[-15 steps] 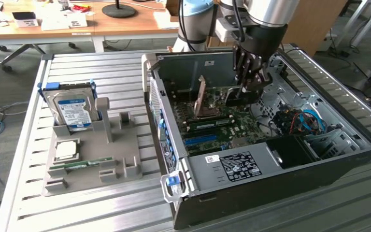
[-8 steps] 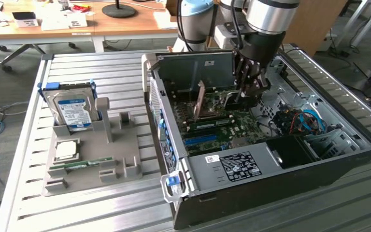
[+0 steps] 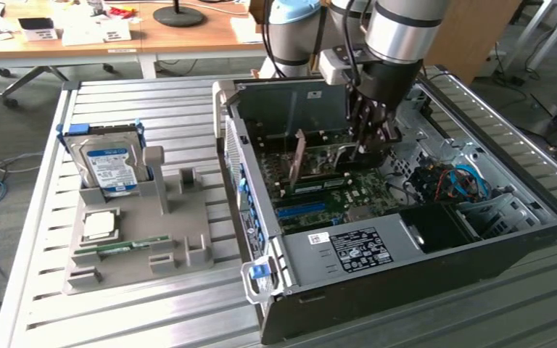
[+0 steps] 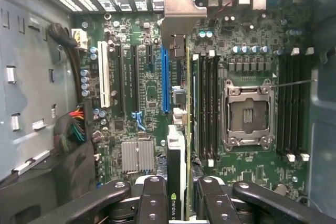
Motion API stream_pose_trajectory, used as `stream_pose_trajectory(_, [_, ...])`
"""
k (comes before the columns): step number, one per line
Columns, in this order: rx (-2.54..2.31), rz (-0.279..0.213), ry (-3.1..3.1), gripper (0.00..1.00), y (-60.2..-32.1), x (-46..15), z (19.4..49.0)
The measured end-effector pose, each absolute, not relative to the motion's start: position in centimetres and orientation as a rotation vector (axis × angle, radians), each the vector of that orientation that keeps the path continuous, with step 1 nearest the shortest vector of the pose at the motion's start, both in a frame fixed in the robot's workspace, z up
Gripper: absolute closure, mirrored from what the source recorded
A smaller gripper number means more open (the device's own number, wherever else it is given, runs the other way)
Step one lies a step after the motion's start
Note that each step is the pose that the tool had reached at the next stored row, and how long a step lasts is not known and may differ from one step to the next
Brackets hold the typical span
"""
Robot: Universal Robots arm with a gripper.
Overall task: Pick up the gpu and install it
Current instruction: 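Insert the gpu into the slot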
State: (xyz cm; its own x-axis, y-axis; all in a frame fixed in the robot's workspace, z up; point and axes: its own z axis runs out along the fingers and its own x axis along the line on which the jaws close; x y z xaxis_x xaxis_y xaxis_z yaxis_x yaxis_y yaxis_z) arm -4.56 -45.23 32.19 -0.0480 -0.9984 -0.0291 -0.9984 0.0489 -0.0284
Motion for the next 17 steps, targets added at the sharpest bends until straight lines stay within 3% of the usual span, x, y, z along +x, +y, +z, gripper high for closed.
stream_pose_trajectory(17, [-2.138, -0.002, 2.246, 0.73, -45.4, -4.8, 30.0])
